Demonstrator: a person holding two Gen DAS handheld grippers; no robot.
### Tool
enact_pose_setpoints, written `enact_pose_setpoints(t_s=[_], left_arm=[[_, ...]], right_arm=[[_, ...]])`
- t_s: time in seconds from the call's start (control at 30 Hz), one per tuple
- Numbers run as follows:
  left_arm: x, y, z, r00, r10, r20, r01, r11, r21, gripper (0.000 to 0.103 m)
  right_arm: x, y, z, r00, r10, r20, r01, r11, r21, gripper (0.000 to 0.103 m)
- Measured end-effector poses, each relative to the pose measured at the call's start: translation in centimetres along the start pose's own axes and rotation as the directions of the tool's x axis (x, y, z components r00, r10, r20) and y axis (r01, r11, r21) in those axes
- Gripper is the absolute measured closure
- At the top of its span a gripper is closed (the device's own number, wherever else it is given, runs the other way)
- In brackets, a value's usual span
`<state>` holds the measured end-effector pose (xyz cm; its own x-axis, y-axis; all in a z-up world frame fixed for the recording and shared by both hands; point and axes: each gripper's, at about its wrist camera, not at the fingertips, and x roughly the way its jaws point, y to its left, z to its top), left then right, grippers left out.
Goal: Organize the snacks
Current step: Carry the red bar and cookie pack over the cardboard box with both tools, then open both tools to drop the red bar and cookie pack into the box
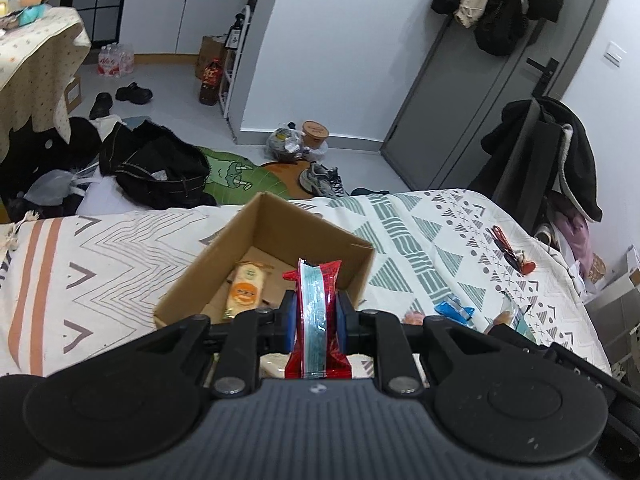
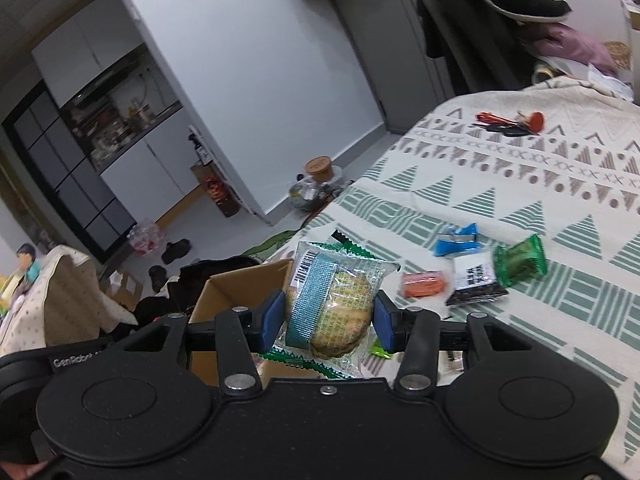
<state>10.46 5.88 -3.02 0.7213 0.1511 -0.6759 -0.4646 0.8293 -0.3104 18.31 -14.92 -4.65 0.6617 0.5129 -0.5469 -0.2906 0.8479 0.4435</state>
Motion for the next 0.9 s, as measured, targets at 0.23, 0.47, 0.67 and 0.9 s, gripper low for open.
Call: enact_pose_setpoints(t_s=[0.23, 0.47, 0.67, 0.9], left_arm=[[1.5, 2.5, 0.5, 1.0, 0.011, -0.026, -0.011, 0.999, -0.036, 0.084], [3.7, 4.6, 0.8, 0.998, 0.018, -0.065, -0.023, 0.997, -0.067, 0.084], [5.6, 5.7, 1.0, 0.994, 0.033, -0.103, -0.041, 0.996, -0.076, 0.084], [6.6, 6.8, 1.6, 0.989, 0.028, -0.145, -0.041, 0.995, -0.088, 0.079]], right_arm=[[1.2, 1.4, -0.8, 1.0, 0.002, -0.013, -0.002, 0.999, -0.032, 0.057], [2.6, 3.1, -1.7, 0.999, 0.011, -0.041, -0.014, 0.998, -0.068, 0.057], [4.1, 4.2, -2.3, 0.997, 0.016, -0.072, -0.022, 0.996, -0.088, 0.057], [5.7, 5.9, -3.0, 0.994, 0.017, -0.112, -0.029, 0.993, -0.113, 0.057]])
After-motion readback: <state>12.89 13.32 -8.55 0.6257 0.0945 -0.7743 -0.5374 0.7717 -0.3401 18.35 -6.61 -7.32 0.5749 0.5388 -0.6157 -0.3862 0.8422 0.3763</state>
